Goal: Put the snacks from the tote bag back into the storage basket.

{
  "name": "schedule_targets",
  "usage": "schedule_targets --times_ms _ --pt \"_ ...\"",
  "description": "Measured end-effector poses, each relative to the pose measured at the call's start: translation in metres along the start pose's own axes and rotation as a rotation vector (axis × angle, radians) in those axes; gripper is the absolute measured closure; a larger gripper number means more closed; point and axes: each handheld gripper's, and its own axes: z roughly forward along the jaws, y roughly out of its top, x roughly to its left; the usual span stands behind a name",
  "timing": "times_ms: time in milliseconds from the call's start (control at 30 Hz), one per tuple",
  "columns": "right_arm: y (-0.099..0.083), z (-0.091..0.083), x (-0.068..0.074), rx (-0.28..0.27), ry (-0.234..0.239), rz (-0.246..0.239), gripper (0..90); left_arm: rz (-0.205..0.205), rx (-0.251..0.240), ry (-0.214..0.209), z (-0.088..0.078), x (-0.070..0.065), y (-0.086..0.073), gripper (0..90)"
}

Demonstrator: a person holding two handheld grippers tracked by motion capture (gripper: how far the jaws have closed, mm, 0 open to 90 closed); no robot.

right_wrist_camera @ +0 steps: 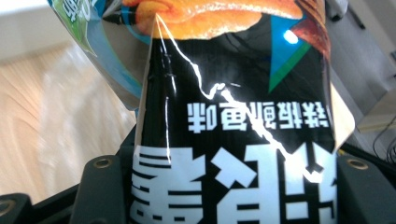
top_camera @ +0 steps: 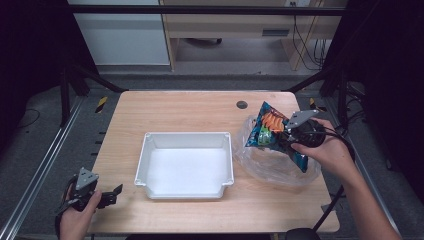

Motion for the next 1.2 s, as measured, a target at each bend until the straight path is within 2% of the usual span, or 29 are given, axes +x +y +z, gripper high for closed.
schedule_targets --times_ms 233,433,567,767,933,967,1200 --pt "0.025 -0.015 0.018 -0.06 -0.004 -0.008 38.7 -0.002 0.005 -0.002 0.0 0.001 -0.001 3.9" --pt "0.045 -0.02 0.032 -0.108 -0.003 -0.023 38.9 -0.011 0.008 0.0 0.0 0.002 -0.002 3.9" --pt "0.057 -0.021 0.041 -0.144 0.001 -0.025 39.0 -0.016 0.004 0.003 -0.001 0.003 -0.002 3.9" --pt "0.072 -0.023 0.054 -0.164 0.006 -0.04 39.2 -0.023 0.008 0.002 -0.002 0.004 -0.005 3.9" --pt "0.082 -0.019 0.066 -0.169 0.013 -0.067 39.2 -0.027 0.006 0.004 -0.002 0.005 -0.005 3.9" --pt "0.088 -0.017 0.072 -0.178 0.029 -0.082 39.2 -0.034 0.006 0.004 -0.001 0.005 -0.006 3.9" --pt "0.109 -0.012 0.084 -0.215 0.054 -0.117 39.2 -0.049 0.004 0.009 -0.002 0.007 -0.007 3.7"
